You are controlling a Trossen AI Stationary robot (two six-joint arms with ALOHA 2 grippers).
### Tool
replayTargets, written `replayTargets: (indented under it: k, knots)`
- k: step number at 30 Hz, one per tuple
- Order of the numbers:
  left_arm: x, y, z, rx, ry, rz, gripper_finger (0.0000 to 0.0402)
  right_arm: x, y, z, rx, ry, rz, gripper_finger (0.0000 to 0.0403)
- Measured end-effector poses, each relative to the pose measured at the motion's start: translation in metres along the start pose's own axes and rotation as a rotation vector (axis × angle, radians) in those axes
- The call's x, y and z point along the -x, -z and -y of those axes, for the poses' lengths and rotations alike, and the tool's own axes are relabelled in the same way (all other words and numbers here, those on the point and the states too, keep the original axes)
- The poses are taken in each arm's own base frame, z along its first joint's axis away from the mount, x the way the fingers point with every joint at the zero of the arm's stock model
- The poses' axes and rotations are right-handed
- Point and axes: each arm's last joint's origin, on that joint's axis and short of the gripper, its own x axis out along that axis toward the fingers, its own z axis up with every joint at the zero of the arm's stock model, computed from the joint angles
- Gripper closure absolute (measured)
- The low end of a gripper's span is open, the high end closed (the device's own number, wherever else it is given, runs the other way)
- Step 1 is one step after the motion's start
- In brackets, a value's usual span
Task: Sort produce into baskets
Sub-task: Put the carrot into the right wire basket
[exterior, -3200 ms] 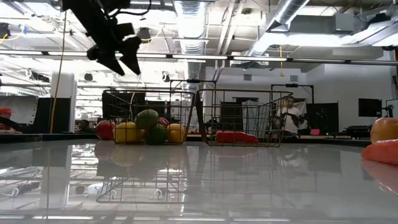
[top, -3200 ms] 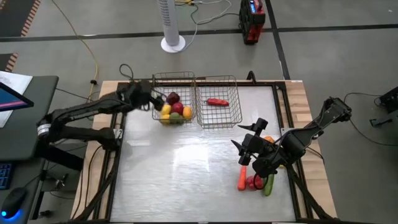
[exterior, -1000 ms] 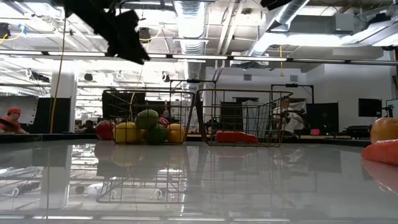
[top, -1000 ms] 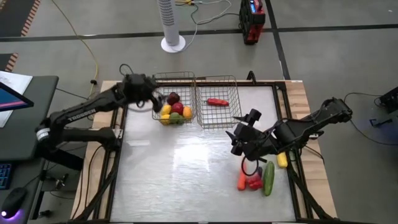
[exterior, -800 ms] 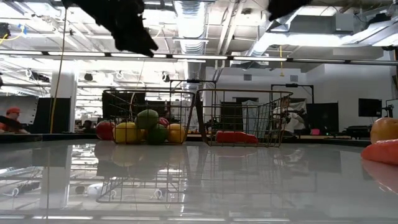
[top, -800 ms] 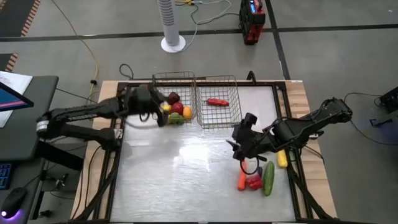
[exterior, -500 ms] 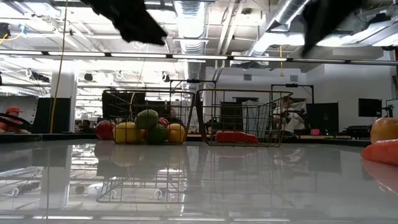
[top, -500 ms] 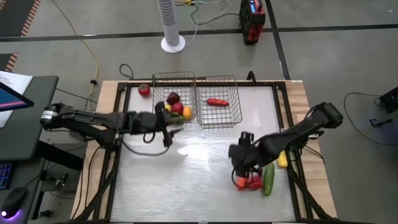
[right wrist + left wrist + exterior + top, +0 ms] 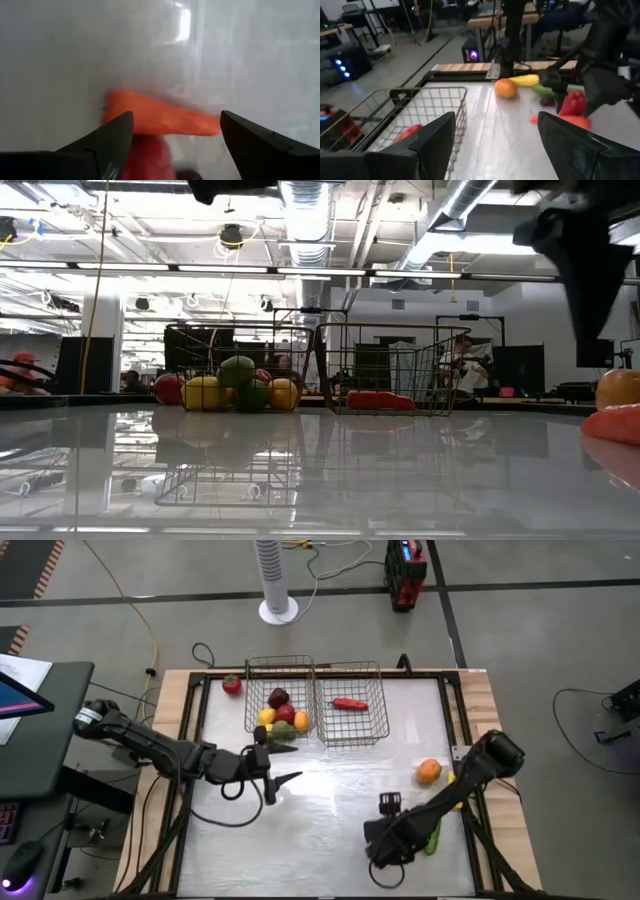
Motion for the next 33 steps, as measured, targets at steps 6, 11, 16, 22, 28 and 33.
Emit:
replayTargets:
  k: [6,11,16,22,28,33]
  knots:
    - [0.005,-0.006,0.009,0.025,0.039,0.06,0.0132,-0.011,0.004,-0.03,0.235,0.064,-0.02,0.0079]
    - [0.01,-0.013,0.019,-0.012,0.229,0.129,0.0132,-0.024,0.01,-0.043,0.354,0.101,-0.078,0.0079]
    - [0.014,-0.017,0.023,-0.132,0.302,0.192,0.0132,-0.033,0.01,-0.042,0.41,0.134,-0.109,0.0079]
    - [0.021,-0.023,0.016,-0.159,0.185,0.212,0.0132,-0.038,0.0,-0.025,0.394,0.173,-0.113,0.0079]
    - [0.042,-0.03,0.015,-0.154,0.191,0.221,0.0132,-0.044,-0.017,-0.008,0.385,0.121,-0.1,0.0097]
    - [0.058,-0.028,0.02,-0.161,0.215,0.195,0.0132,-0.047,-0.028,0.005,0.387,0.084,-0.085,0.0124]
